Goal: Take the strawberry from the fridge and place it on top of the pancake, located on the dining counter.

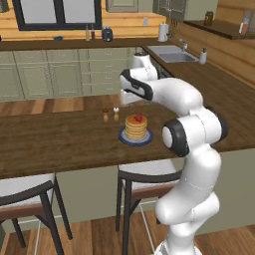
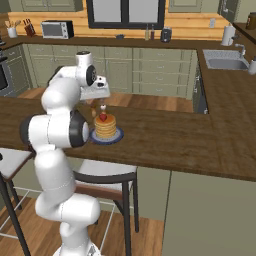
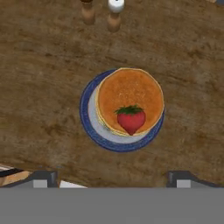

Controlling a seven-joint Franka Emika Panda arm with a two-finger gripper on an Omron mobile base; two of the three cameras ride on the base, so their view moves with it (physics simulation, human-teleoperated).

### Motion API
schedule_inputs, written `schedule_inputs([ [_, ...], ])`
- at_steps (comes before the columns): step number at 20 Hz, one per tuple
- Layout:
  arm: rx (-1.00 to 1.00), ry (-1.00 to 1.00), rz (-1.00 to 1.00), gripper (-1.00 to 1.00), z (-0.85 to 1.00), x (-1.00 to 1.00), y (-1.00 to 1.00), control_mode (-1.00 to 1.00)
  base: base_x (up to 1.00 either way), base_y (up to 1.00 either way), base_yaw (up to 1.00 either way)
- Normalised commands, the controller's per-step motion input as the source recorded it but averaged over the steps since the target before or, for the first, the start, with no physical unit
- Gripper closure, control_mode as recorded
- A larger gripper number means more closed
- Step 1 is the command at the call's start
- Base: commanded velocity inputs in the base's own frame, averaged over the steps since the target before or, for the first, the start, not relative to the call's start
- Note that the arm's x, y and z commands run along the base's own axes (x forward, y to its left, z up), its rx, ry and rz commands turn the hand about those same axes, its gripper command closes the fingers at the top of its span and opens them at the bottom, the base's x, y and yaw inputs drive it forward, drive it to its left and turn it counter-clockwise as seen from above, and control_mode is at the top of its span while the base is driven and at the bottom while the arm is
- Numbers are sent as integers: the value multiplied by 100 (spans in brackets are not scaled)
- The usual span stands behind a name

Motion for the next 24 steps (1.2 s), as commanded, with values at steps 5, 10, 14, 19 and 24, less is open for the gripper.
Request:
schedule_inputs([
  [5,0,-8,0,-100,34,-100,47,-100,0,0,0],
  [10,0,0,-4,-100,36,-100,32,-100,0,0,0],
  [14,0,0,-5,-100,19,-100,20,-100,0,0,0],
  [19,0,-3,-2,-100,3,-100,12,-100,0,0,0],
  [24,0,-7,-2,-100,-6,-100,0,-100,0,0,0],
])
